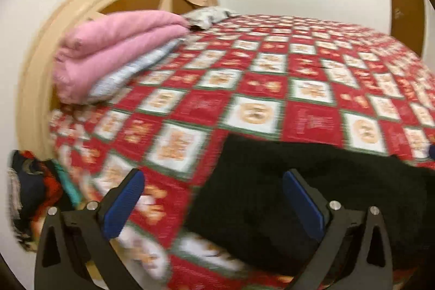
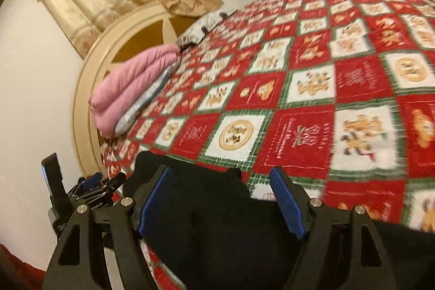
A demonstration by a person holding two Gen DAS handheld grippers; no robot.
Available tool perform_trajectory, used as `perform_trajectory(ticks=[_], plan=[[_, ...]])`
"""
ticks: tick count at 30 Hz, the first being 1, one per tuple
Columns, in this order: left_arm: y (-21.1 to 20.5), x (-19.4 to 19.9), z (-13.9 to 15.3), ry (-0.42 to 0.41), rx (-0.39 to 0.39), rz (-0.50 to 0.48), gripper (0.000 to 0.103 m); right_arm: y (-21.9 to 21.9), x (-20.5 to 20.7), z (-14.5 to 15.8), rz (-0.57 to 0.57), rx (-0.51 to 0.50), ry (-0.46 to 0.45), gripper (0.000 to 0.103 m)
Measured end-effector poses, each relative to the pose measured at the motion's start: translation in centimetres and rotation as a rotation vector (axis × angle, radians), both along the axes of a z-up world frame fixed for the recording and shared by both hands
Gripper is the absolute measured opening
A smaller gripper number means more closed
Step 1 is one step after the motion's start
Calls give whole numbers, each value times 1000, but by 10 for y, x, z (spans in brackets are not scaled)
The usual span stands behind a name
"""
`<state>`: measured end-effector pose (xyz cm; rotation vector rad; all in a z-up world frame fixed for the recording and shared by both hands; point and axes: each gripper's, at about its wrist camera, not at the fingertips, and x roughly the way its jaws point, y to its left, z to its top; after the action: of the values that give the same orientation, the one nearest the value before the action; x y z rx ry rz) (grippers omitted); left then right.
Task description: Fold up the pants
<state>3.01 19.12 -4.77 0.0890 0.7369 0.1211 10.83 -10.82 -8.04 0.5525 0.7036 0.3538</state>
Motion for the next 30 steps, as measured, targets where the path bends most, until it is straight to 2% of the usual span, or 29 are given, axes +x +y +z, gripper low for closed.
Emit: perform_trajectory(ticks=[2,4,7,11,13,15,18,20,23,24,26,28,30], plan=[[-7,7,-14,61,-8,-41,103,11,11,-9,47,10,44,77],[-8,11,-31,101,43,-30,103,24,11,-14,98,-11,68,77],[5,11,-53,166,99,-5,103,39,1,-7,167,-83,53,77],[37,2,-57,188,-28,7,103,41,0,-6,246,-99,83,77],[40,2,-53,200,-61,33,103,40,8,-11,281,-83,112,77],[33,-2,-43,177,-82,43,103,38,20,-15,326,-42,132,77],[13,-2,-31,123,-113,-26,103,32,33,-16,325,40,132,77],[-2,3,-38,141,-86,-49,103,29,39,-21,314,107,148,77],[-10,8,-56,193,-28,-49,103,34,34,-26,355,131,168,77],[-8,4,-56,167,-44,-51,103,35,31,-25,374,132,160,77],[-3,4,-57,175,-68,-58,103,33,34,-25,371,155,159,77],[1,6,-58,184,-99,-58,103,26,46,-31,333,253,178,77],[0,5,-59,183,-91,-63,103,19,58,-41,297,340,203,77]])
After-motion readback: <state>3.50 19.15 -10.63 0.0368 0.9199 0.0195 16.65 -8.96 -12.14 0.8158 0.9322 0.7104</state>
